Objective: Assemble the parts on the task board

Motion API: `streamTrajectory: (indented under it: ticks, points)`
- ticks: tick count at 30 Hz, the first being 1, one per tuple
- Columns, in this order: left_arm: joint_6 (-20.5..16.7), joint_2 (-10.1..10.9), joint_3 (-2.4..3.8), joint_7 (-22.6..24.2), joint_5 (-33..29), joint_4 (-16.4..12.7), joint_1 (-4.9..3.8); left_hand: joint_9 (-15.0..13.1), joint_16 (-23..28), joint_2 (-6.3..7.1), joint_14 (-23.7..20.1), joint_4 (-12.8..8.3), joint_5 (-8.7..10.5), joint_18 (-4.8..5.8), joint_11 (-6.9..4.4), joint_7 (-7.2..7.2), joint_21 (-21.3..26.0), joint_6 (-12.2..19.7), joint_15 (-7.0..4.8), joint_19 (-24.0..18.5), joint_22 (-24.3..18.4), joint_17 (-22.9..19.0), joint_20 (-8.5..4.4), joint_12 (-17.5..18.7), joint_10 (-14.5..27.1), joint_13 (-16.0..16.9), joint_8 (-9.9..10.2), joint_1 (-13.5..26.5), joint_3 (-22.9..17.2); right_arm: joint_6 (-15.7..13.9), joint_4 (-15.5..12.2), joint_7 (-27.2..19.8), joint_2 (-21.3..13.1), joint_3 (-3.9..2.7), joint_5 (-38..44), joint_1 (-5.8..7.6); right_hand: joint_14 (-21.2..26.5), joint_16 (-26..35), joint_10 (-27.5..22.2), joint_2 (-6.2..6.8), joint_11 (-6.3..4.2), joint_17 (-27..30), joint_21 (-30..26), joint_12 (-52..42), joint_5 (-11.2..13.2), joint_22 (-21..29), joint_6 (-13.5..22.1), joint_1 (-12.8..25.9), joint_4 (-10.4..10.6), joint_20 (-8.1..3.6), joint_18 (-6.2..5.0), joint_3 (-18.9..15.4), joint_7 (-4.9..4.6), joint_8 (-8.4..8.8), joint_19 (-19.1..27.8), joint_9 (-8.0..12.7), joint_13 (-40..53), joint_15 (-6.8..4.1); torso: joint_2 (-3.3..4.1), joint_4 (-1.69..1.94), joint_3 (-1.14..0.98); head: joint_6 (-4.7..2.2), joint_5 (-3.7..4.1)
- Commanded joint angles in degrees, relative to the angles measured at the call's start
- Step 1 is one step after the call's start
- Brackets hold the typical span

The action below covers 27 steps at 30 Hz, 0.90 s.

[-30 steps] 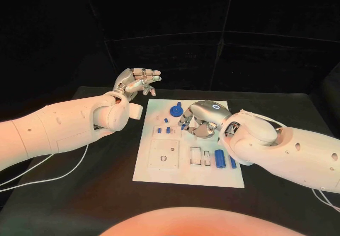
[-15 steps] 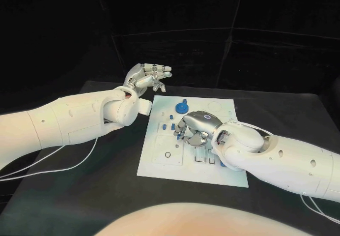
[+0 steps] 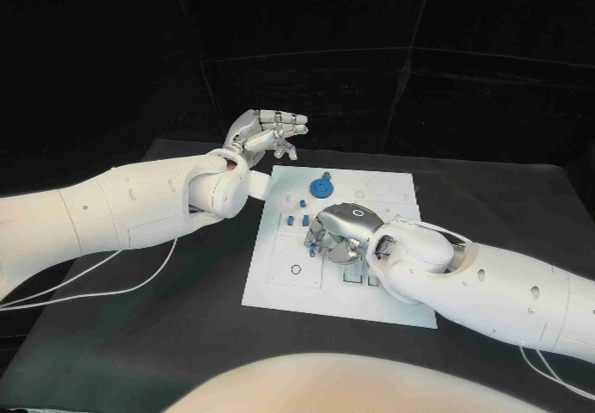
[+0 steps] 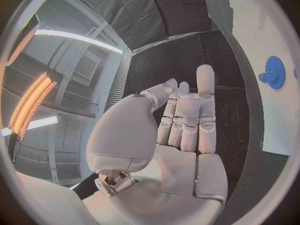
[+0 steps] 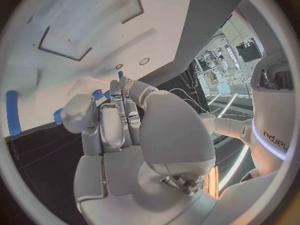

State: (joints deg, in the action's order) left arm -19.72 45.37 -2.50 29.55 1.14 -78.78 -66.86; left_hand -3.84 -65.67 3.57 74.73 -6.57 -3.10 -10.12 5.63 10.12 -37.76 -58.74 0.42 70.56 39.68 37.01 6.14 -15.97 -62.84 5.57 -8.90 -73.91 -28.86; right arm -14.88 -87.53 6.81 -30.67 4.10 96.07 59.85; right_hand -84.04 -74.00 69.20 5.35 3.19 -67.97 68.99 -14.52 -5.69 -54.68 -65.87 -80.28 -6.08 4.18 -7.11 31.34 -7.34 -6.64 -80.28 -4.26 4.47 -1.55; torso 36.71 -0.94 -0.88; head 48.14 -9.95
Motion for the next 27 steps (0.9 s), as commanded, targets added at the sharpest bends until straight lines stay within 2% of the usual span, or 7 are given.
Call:
streamTrajectory:
  ticks: [1,7,27]
  points:
    - [0.79,-0.06,0.03,0.06,-0.28,0.02,-0.12,0.07,-0.12,0.24,-0.31,0.03,-0.33,-0.29,-0.02,-0.07,0.29,0.38,0.11,-0.30,-0.08,-0.01,-0.07,-0.31,0.37,-0.02,0.39,0.05,0.24,1.35,0.14,-0.50,0.09,0.00,1.05,-0.04,-2.32,-0.18,0.50,-0.23,0.00,-0.05,0.23,0.23,-0.27,-0.07,0.00,0.30,-0.04,-0.02,0.80,0.24,-0.24,0.02,-0.12,-0.04,0.08,-0.14,-0.04,-0.02,0.02,0.12,-0.22]
    - [0.92,-0.13,0.03,-0.07,-0.29,0.04,-0.12,0.08,-0.17,0.24,-0.29,0.05,-0.33,-0.29,0.02,-0.03,0.31,0.48,0.14,-0.30,-0.09,0.05,-0.04,-0.32,0.47,-0.03,0.42,0.07,0.28,1.73,0.39,-0.44,0.25,0.01,1.11,-0.16,-2.32,-0.18,0.49,-0.22,0.02,-0.04,0.29,0.29,-0.28,-0.15,0.01,0.44,-0.01,-0.01,0.81,0.26,-0.26,0.04,-0.12,-0.02,0.08,-0.12,0.00,-0.11,-0.01,0.17,-0.35]
    - [1.14,-0.19,0.03,-0.30,-0.28,0.03,-0.11,0.08,-0.41,0.23,-0.15,0.09,-0.33,-0.28,0.07,0.02,0.32,0.58,0.18,-0.28,-0.11,0.46,-0.01,-0.33,0.60,-0.05,0.45,0.13,0.33,2.61,1.86,0.60,1.07,0.03,2.21,-0.23,-2.32,-0.24,0.46,-0.30,0.05,-0.06,0.38,0.42,-0.29,-0.26,0.04,0.71,0.08,0.02,0.83,0.34,-0.29,0.10,-0.10,0.00,0.09,-0.09,0.01,-0.05,-0.01,0.50,-0.50]
